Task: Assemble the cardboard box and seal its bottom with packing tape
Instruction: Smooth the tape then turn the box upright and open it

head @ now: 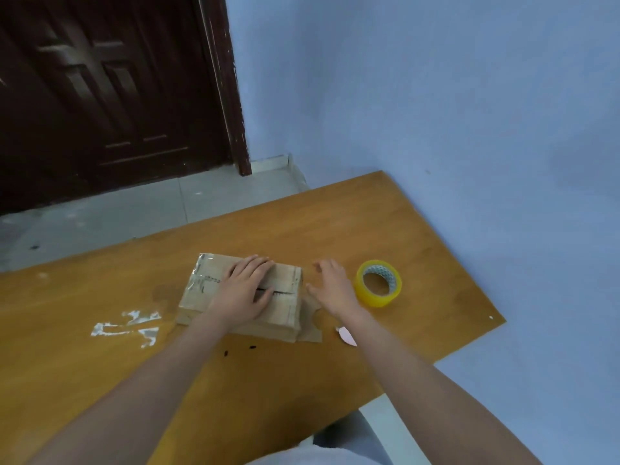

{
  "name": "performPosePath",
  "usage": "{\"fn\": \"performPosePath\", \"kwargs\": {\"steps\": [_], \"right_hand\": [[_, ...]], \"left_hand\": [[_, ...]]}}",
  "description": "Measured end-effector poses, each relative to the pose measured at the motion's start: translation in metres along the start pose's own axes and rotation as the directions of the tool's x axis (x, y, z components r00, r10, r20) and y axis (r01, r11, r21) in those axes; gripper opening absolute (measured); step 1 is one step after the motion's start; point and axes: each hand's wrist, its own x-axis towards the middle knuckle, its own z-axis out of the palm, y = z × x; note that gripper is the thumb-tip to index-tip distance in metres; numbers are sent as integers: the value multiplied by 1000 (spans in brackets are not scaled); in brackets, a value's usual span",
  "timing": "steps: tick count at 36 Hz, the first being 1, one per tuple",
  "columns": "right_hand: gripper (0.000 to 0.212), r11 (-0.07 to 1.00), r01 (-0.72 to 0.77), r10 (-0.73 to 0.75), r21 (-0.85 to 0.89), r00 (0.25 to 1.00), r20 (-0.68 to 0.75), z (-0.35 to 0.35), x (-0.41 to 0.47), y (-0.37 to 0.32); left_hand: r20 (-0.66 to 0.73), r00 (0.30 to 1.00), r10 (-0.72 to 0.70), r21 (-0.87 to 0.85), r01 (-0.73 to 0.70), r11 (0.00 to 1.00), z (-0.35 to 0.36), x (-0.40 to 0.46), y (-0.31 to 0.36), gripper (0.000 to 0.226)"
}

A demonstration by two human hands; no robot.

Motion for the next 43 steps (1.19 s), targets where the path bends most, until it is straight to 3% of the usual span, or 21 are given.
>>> {"fn": "performPosePath", "kwargs": {"steps": [8, 18, 23, 27, 30, 35, 43], "right_hand": [[39, 943, 262, -212, -207, 949, 234, -16, 32, -1], [15, 845, 430, -266, -319, 855, 446, -37, 53, -19], [30, 838, 431, -231, -334, 836, 497, -40, 59, -23], [15, 889, 370, -149, -272, 793, 591, -41, 66, -27], [21, 897, 351, -111, -267, 765, 634, -44, 72, -29], [33, 842, 405, -72, -355, 738, 670, -46, 77, -38], [25, 769, 463, -35, -441, 720, 693, -46, 76, -47]], "left_hand": [[-9, 1000, -6, 14, 7, 1000, -1, 0, 1, 69], [-15, 1000, -17, 31, 17, 999, -2, 1, 5, 64], [-6, 1000, -21, 38, 22, 999, -1, 0, 4, 63], [1, 1000, -12, 54, 12, 998, -1, 0, 5, 62], [12, 1000, -6, 72, 5, 997, -2, 0, 4, 63], [18, 1000, -6, 74, 5, 997, -2, 0, 5, 64], [18, 1000, -8, 76, 7, 997, -2, 0, 5, 65]]}}
